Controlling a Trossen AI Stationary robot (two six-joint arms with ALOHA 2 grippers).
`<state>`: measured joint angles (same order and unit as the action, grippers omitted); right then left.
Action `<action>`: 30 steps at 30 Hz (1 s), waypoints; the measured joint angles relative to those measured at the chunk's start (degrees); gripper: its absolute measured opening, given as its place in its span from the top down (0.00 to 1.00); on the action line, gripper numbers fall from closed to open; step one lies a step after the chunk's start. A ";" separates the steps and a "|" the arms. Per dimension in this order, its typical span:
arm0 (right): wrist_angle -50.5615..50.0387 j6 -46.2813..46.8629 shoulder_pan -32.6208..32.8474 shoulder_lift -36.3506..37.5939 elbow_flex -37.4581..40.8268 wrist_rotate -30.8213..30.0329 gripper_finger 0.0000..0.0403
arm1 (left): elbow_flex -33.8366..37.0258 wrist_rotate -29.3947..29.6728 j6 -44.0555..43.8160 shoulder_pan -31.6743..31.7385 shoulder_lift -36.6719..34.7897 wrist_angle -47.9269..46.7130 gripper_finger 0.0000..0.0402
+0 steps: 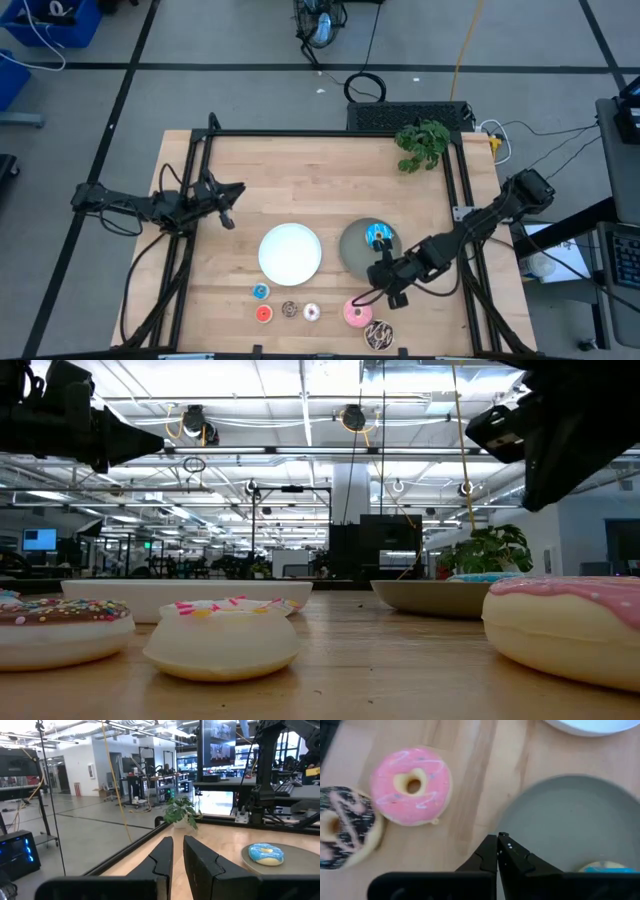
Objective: Pick & Place donuts
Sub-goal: Put the big black donut on the gray plate
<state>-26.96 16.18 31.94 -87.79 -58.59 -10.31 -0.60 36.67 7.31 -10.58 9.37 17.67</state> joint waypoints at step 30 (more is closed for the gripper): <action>-42.33 29.74 12.33 -25.08 -43.06 7.04 0.99 | 0.00 -0.02 1.32 0.01 0.00 3.29 0.87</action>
<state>-69.30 45.92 44.27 -112.87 -101.65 -3.28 -0.60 36.64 8.62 -10.57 9.37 20.96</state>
